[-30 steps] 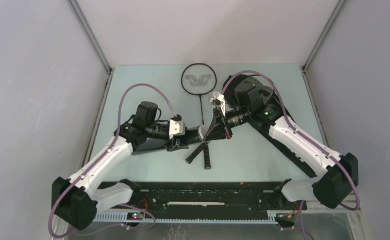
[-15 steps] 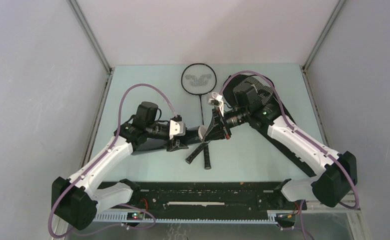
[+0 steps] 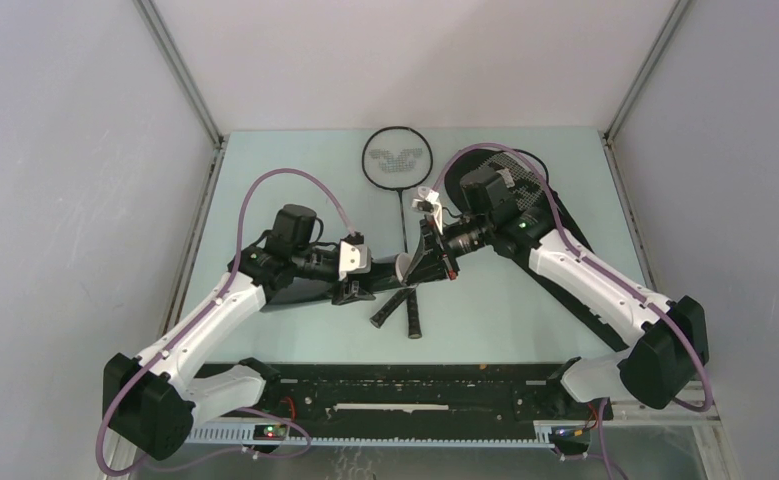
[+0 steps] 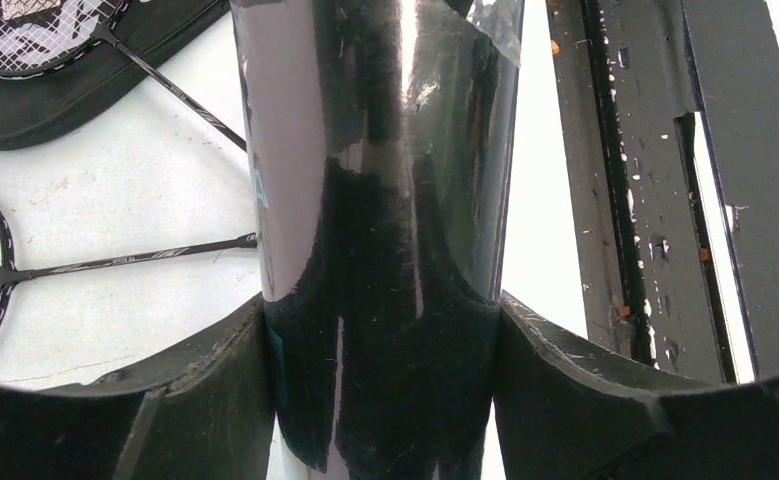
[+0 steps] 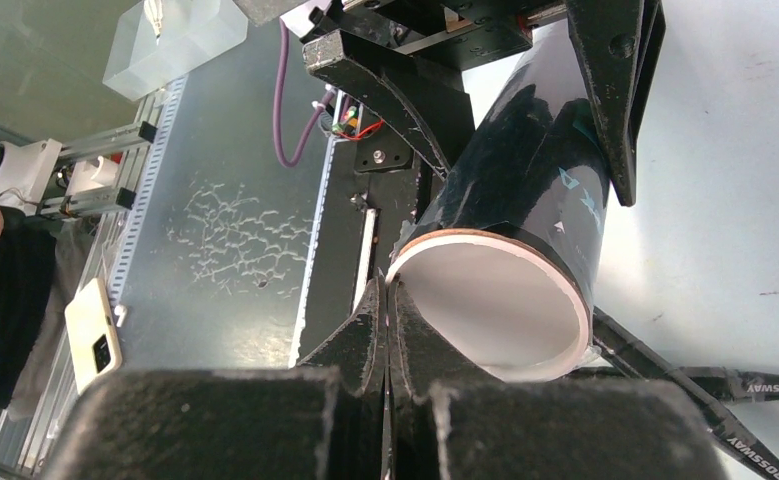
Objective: Pack up the badminton gear
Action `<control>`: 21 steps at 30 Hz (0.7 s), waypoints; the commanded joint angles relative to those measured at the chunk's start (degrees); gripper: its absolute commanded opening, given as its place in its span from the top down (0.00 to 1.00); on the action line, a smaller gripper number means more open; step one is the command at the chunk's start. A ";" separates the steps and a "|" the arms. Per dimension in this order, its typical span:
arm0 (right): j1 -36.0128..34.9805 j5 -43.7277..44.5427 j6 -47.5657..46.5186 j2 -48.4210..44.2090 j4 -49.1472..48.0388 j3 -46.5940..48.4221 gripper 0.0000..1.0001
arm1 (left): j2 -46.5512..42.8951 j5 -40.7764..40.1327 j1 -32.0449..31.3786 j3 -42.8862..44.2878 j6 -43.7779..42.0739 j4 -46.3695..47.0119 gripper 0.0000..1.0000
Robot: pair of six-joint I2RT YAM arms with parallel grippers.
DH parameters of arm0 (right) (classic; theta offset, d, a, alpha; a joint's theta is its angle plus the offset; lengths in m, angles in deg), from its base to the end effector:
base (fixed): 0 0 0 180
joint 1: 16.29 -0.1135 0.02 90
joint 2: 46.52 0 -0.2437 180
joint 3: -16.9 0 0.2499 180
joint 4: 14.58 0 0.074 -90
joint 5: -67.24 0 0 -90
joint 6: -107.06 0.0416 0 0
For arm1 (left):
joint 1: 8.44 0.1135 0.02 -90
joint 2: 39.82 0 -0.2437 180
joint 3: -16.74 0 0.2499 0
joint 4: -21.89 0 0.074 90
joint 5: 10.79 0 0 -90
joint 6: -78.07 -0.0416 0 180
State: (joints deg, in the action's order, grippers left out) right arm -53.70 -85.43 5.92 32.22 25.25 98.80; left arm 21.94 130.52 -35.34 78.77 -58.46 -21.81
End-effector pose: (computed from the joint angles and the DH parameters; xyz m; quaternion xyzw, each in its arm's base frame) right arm 0.2131 0.2095 0.3107 -0.5266 0.5999 0.5397 0.2677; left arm 0.1879 -0.1318 0.2606 0.6322 0.5614 -0.3311 0.4189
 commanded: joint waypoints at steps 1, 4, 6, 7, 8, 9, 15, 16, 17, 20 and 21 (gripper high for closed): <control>-0.69 2.12 0.02 0.60 -2.76 1.53 1.00 | -0.93 6.17 -1.05 1.09 1.99 4.57 0.85; -0.73 1.76 0.75 0.39 -4.38 0.46 1.00 | -0.92 6.69 -1.05 0.95 4.00 6.24 0.89; -0.66 1.31 1.29 0.21 -5.50 -0.23 1.00 | -0.94 6.93 -1.05 0.87 5.55 7.59 0.93; -0.66 1.01 1.68 0.11 -6.13 -0.59 1.00 | -0.88 7.16 -1.05 0.78 6.29 8.28 0.96; -0.74 0.67 1.96 -0.04 -6.86 -1.12 1.00 | -0.81 7.34 -1.01 0.69 7.30 9.06 0.98; -0.66 0.50 2.19 -0.11 -7.42 -1.30 1.00 | -0.74 7.55 -1.04 0.52 8.13 9.92 1.00; -0.75 -0.89 2.18 0.51 -8.15 -1.81 1.00 | -0.53 8.02 -1.05 0.02 10.39 12.15 1.00; -0.78 -1.16 2.13 0.58 -8.11 -1.96 0.98 | -0.50 8.02 -1.04 0.02 10.54 12.29 1.00; -0.75 -1.40 2.07 0.62 -7.99 -1.92 0.96 | -0.54 8.02 -1.05 0.02 10.57 12.31 1.00; -0.78 -2.10 1.43 0.72 -7.45 -1.95 0.88 | -0.41 8.03 -0.97 0.02 10.73 12.40 1.00; -0.74 -2.36 1.20 0.71 -7.21 -1.96 0.86 | -0.41 7.97 -0.97 -0.10 11.06 12.59 1.00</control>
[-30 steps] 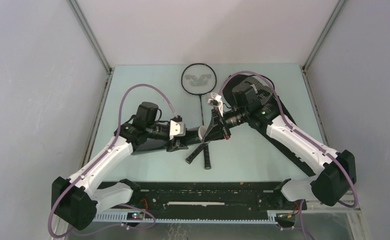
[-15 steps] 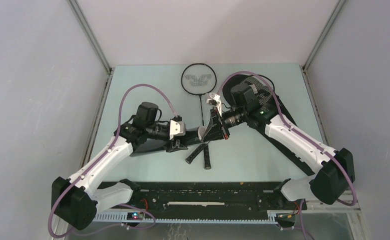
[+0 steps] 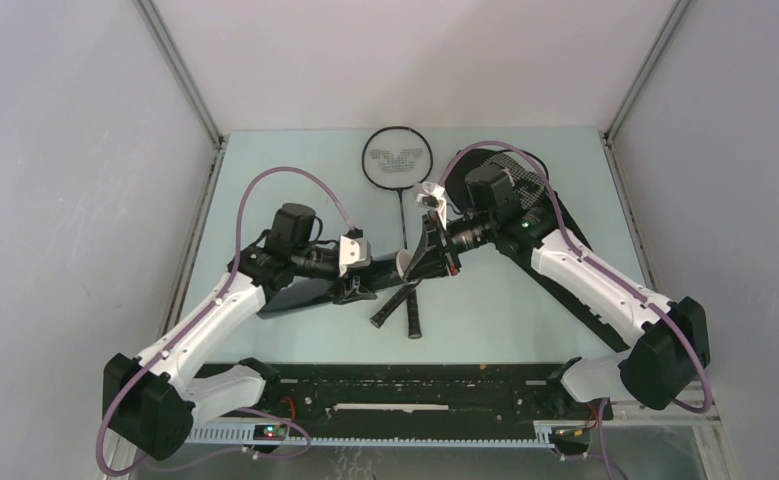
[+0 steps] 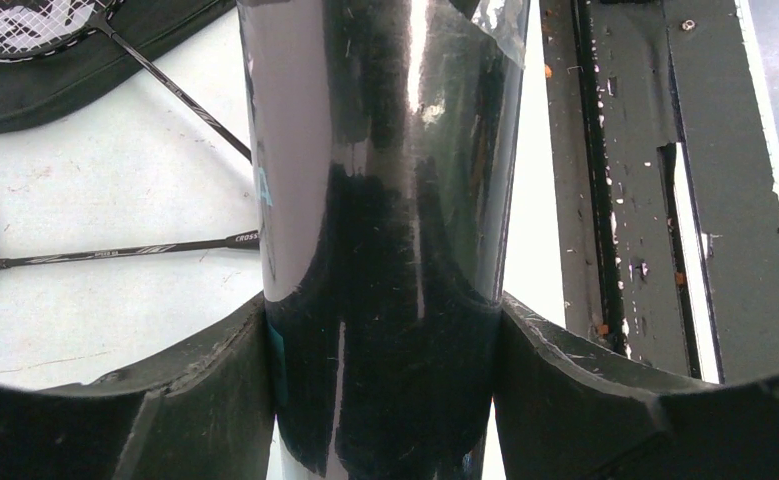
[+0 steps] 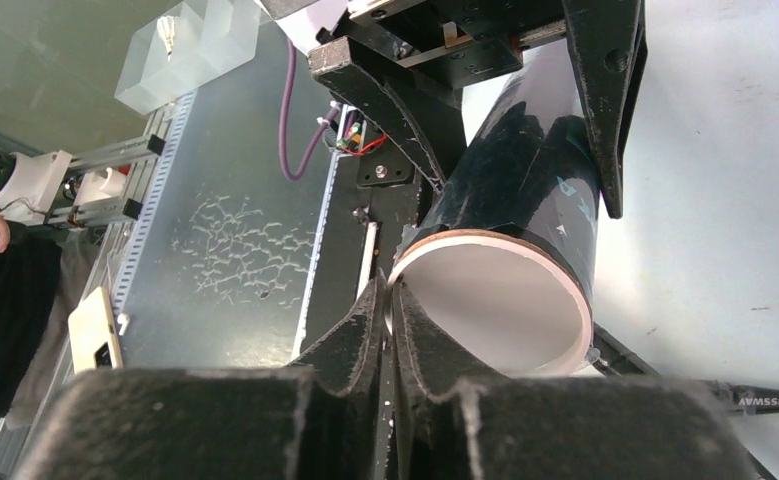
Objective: Pack up the badminton gear
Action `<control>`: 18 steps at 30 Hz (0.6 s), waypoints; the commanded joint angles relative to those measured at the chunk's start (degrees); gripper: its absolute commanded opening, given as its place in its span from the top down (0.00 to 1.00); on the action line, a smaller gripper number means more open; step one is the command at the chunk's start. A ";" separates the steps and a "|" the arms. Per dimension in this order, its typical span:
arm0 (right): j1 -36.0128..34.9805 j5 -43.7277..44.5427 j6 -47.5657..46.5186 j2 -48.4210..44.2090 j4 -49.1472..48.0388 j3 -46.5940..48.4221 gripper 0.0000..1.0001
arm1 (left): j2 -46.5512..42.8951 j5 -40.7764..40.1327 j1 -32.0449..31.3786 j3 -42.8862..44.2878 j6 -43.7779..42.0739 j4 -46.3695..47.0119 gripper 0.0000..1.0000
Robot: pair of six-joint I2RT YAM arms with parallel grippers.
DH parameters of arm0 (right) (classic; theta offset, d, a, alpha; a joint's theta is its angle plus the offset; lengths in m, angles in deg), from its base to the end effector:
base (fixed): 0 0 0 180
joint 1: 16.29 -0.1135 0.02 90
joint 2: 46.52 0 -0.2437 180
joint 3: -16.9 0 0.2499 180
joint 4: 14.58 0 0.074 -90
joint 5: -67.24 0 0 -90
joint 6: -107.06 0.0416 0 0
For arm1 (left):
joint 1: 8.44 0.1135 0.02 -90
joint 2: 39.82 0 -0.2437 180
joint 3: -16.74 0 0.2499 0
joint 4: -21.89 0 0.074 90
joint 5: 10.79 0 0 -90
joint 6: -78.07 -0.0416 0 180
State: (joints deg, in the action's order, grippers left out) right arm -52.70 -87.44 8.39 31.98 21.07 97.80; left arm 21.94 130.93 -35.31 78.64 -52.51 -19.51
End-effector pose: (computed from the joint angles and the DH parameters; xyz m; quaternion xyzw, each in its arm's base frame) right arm 0.2174 0.2071 0.3124 -0.5198 0.5891 0.5532 0.2770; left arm 0.1900 -0.1329 0.2630 0.6048 0.5818 -0.3502 0.4161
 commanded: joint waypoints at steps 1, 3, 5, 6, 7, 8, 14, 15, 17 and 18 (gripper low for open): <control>-1.83 -0.62 -1.43 0.91 -2.88 -1.00 0.84 | -0.42 7.44 -0.99 -0.10 5.57 10.64 1.00; -1.97 -0.73 -1.66 0.64 -3.10 -1.46 0.79 | -0.41 7.59 -0.91 -0.11 6.93 11.79 1.00; -2.05 -0.62 -1.64 0.37 -3.51 -1.90 0.76 | -0.25 7.89 -0.90 -0.11 8.34 12.83 1.00; -2.09 -0.50 -1.57 0.32 -3.67 -2.08 0.74 | -0.16 8.08 -0.90 -0.11 9.06 13.40 1.00; -2.09 -0.40 -1.50 0.19 -3.78 -2.18 0.73 | -0.08 8.19 -0.82 -0.24 9.85 14.03 1.00; -2.14 -0.24 -1.48 0.10 -3.90 -2.26 0.71 | -0.03 8.21 -0.74 -0.32 10.97 15.03 1.00; -2.79 4.03 -0.87 -1.35 -6.15 -4.03 0.68 | 0.66 8.66 0.01 -1.18 20.04 22.72 1.00; -2.86 4.79 -0.81 -1.53 -6.45 -4.27 0.68 | 0.80 8.72 0.06 -1.31 21.13 23.73 1.00; -3.01 5.37 -0.67 -1.59 -6.73 -4.42 0.68 | 0.91 8.84 0.07 -1.34 21.64 24.37 1.00; -3.01 5.43 -0.55 -1.59 -6.81 -4.42 0.68 | 0.99 8.91 0.07 -1.34 21.79 24.59 1.00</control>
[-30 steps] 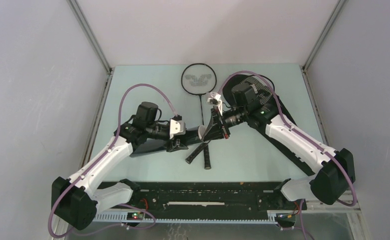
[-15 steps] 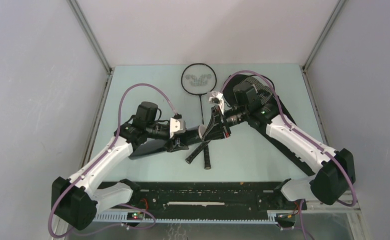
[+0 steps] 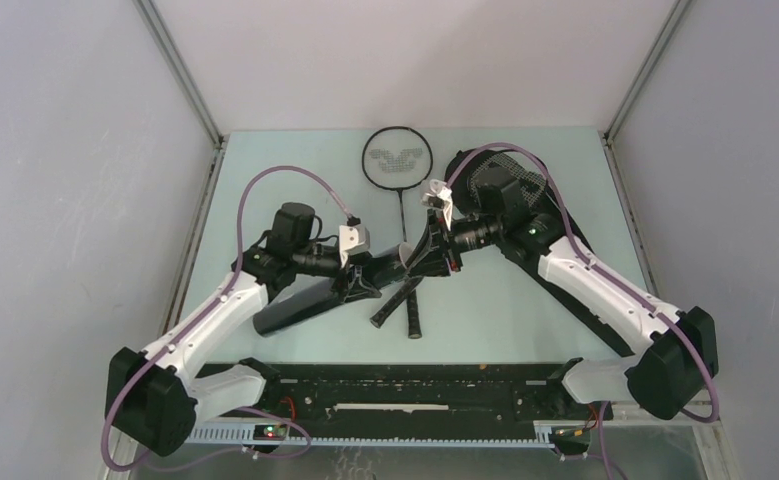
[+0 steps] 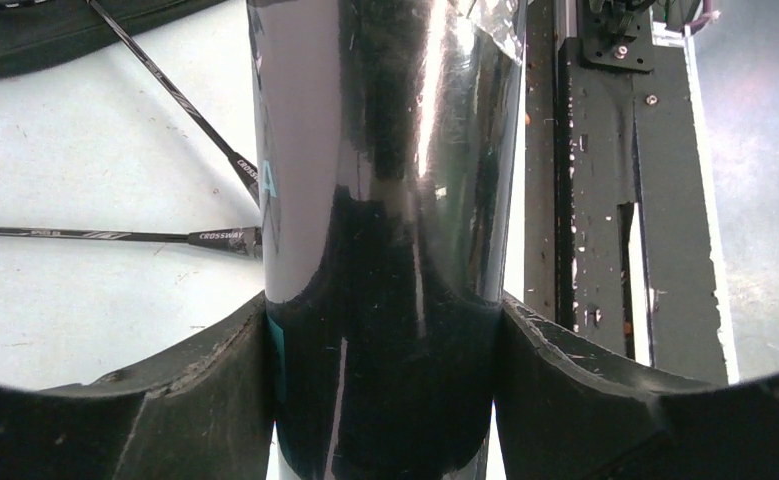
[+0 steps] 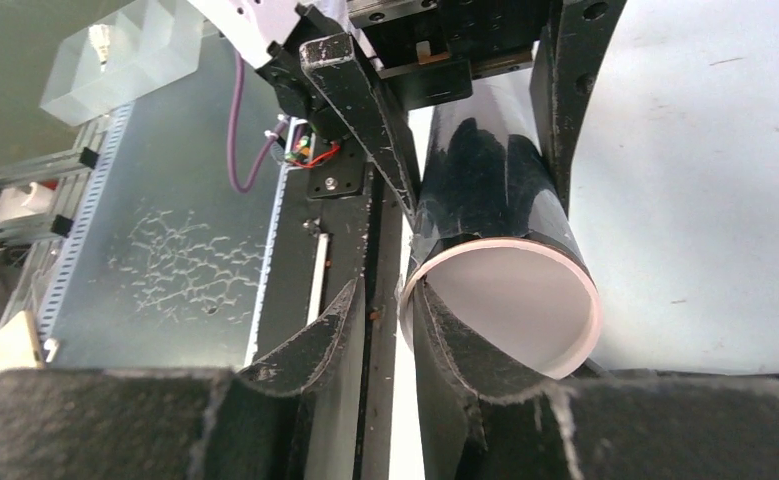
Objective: Pack up the badminton gear
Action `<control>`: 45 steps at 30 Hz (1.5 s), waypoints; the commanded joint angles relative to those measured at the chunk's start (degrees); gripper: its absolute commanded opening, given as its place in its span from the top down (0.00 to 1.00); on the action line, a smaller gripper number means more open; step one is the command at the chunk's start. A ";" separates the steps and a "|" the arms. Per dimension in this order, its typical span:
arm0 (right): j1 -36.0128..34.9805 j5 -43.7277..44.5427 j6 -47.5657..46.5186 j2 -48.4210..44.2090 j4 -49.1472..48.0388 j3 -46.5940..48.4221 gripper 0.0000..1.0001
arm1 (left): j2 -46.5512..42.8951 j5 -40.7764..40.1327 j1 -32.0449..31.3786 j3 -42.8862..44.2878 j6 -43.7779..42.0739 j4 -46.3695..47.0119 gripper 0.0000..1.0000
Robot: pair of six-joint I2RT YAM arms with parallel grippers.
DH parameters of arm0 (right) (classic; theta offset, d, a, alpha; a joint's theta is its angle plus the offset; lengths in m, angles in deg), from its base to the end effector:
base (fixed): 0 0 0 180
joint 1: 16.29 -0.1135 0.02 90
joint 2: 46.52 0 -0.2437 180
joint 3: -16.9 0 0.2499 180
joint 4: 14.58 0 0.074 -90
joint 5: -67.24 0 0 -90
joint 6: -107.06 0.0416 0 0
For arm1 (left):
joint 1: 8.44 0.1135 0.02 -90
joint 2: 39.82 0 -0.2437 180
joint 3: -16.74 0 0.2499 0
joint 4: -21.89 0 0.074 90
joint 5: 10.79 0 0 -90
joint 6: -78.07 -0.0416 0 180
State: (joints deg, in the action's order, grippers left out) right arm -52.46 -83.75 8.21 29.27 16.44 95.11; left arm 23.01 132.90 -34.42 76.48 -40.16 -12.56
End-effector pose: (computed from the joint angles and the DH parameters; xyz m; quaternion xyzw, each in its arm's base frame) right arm 0.2147 0.2020 0.3152 -0.5230 0.5853 0.5279 0.3244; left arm 0.1979 -0.1337 0.2567 0.5423 0.6215 -0.3973 0.4022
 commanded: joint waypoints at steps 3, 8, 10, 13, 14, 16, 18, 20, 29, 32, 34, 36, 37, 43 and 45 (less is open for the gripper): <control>-3.18 1.73 0.19 0.90 -3.53 -2.70 0.68 | -0.01 7.57 -0.44 0.38 11.14 19.34 1.00; -2.33 2.78 0.69 -0.23 -4.57 -3.67 0.64 | -0.24 8.01 0.37 -0.52 13.05 22.14 1.00; -1.28 3.52 0.35 -1.31 -4.41 -3.68 0.59 | -0.40 8.07 0.61 -0.83 12.96 22.14 1.00; -0.50 5.78 -1.91 -3.07 -2.18 -3.67 0.54 | -0.51 8.46 0.97 -1.02 12.98 22.14 1.00; -0.47 6.42 -2.84 -3.52 -1.37 -3.67 0.53 | -0.51 8.57 1.06 -0.94 13.02 22.14 1.00; -0.42 7.60 -4.07 -4.09 -0.06 -3.67 0.52 | -0.42 8.75 1.17 -0.80 13.07 22.14 1.00; -0.24 8.09 -4.66 -4.37 0.66 -3.67 0.52 | -0.30 8.96 1.19 -0.61 13.16 22.14 1.00; 0.07 8.74 -4.76 -4.62 0.85 -3.90 0.51 | -0.17 9.07 1.19 -0.43 13.28 22.14 1.00; 0.30 10.97 -6.70 -6.66 1.84 -6.29 0.57 | -0.01 8.00 2.12 -0.91 17.21 25.74 1.00; 0.03 10.90 -6.79 -6.73 1.61 -6.72 0.60 | 0.25 7.30 2.57 -1.33 20.45 29.08 1.00; -0.74 10.98 -6.93 -6.55 1.57 -6.75 0.61 | 0.56 6.88 2.68 -1.39 22.05 30.51 1.00; -1.45 11.23 -7.05 -6.32 1.23 -6.75 0.63 | 0.83 6.55 2.69 -1.34 22.94 31.19 1.00; -1.72 11.24 -6.97 -6.07 1.12 -6.75 0.63 | 0.96 6.45 2.69 -1.44 23.71 31.93 1.00; -3.05 10.72 -6.48 -5.04 0.54 -6.95 0.65 | 1.52 5.64 2.88 -2.66 28.62 37.32 1.00; -3.48 10.53 -6.34 -5.04 -0.03 -7.38 0.65 | 1.90 5.48 3.23 -2.73 30.30 38.81 1.00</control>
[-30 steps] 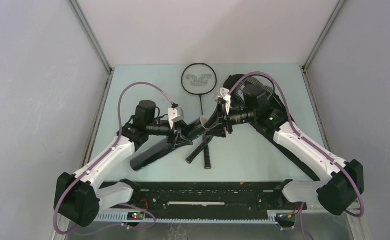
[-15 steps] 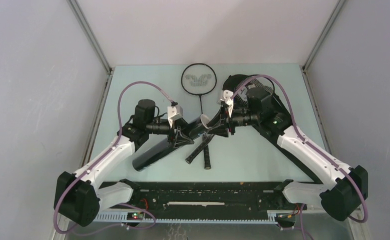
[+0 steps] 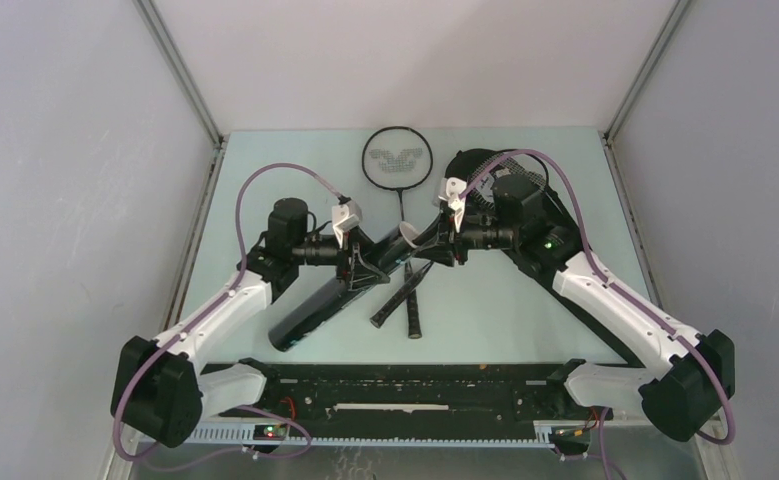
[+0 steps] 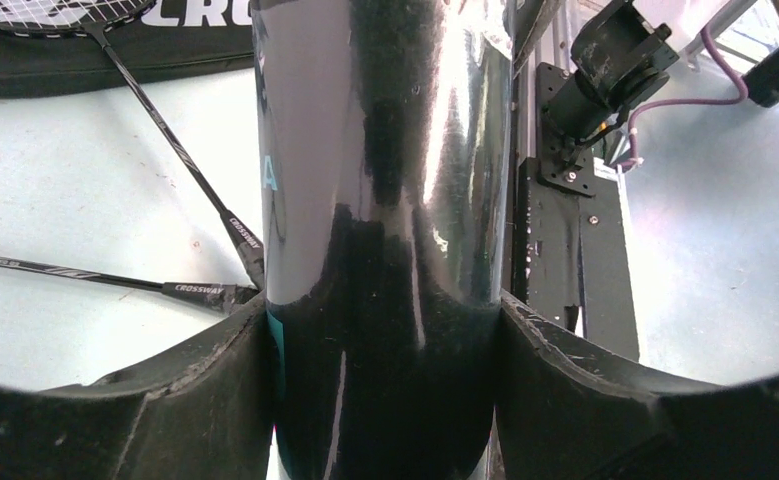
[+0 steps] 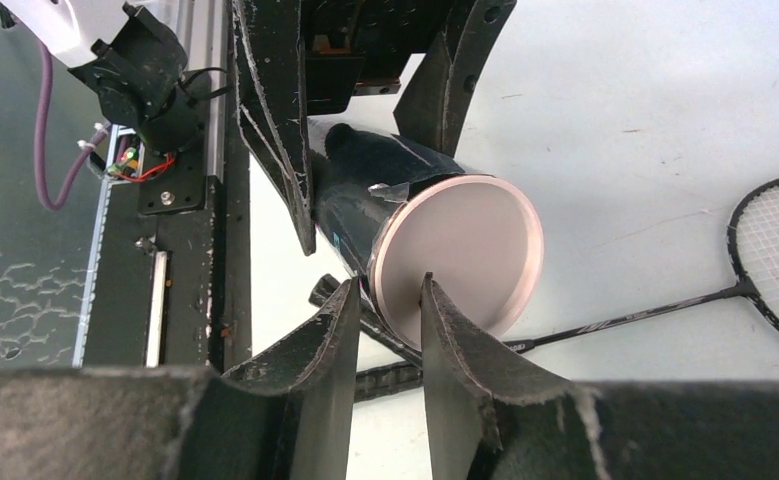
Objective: Pack up the badminton gear
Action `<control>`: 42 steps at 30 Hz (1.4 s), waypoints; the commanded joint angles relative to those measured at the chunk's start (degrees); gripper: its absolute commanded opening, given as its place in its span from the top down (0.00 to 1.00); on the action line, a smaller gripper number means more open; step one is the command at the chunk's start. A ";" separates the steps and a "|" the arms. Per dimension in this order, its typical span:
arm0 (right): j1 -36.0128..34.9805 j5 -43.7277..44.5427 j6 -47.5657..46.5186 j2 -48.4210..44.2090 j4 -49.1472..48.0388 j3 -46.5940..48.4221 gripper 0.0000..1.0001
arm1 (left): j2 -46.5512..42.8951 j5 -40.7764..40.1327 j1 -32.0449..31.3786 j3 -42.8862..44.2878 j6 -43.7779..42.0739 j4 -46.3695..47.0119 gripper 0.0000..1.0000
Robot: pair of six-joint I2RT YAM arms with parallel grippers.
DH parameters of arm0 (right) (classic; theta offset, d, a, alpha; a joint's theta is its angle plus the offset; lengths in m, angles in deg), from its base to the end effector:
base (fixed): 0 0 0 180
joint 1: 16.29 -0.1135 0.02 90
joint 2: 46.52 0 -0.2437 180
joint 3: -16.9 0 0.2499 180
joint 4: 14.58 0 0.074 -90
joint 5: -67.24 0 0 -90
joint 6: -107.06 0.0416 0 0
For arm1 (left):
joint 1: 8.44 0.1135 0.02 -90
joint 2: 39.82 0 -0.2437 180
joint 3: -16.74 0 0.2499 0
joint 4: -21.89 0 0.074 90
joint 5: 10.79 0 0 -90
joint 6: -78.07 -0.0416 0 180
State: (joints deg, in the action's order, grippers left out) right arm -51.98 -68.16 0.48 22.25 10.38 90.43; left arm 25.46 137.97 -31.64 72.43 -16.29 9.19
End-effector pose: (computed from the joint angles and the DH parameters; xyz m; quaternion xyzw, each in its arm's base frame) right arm 0.2082 0.1860 0.3258 -0.5315 0.5820 0.3997 0.4680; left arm 0.2185 -0.1323 0.2570 0.4378 0.6377 -0.4814 0.4122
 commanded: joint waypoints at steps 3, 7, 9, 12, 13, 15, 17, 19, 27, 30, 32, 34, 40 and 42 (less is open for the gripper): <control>-4.43 -5.62 1.42 1.88 6.03 -2.82 0.64 | -0.19 -0.24 0.89 0.99 8.27 19.25 1.00; -5.07 -7.01 1.31 1.54 5.44 -3.19 0.61 | 0.21 -1.05 1.38 0.68 9.97 21.19 1.00; -5.17 -7.71 1.50 1.70 5.22 -3.32 0.60 | 0.44 -1.41 1.68 0.52 10.86 22.33 1.00; -5.26 -8.60 1.95 1.89 4.75 -3.52 0.60 | 0.64 -1.94 2.10 0.34 11.82 23.62 1.00; -5.42 -8.60 1.92 1.93 4.75 -3.48 0.60 | 0.71 -2.13 2.11 0.44 11.71 23.61 1.00; -5.89 -8.53 1.65 1.90 4.80 -3.47 0.59 | 0.80 -2.81 2.14 0.60 11.61 23.60 1.00; -6.54 -7.66 1.02 1.81 4.99 -3.47 0.59 | 0.98 -3.61 2.09 0.84 11.38 22.99 1.00; -7.40 -6.30 0.03 1.76 5.37 -3.47 0.58 | 1.16 -4.42 2.19 1.04 11.06 22.40 1.00; -11.57 -0.91 -3.79 2.58 6.92 -3.48 0.58 | 1.61 -5.31 2.19 1.68 9.97 20.65 1.00; -12.53 -0.58 -4.90 2.66 7.57 -3.47 0.58 | 1.83 -4.90 2.24 1.62 10.52 21.33 1.00; -12.65 -0.20 -5.04 2.53 7.71 -3.47 0.57 | 1.87 -4.88 2.40 1.47 11.11 21.90 1.00; -12.78 -0.35 -5.09 2.58 7.80 -3.47 0.57 | 1.92 -4.87 2.71 1.40 11.84 22.63 1.00; -15.24 0.92 -6.28 3.39 8.34 -3.48 0.56 | 3.07 -4.48 4.82 1.02 18.53 28.72 1.00; -16.19 1.61 -7.02 3.70 8.60 -3.50 0.57 | 3.35 -4.40 5.16 0.78 19.34 29.61 1.00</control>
State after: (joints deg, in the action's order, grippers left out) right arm -59.56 -51.49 -9.60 22.71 6.78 89.97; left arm 29.31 140.07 -27.62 71.60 -4.03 18.63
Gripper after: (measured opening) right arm 0.441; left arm 0.703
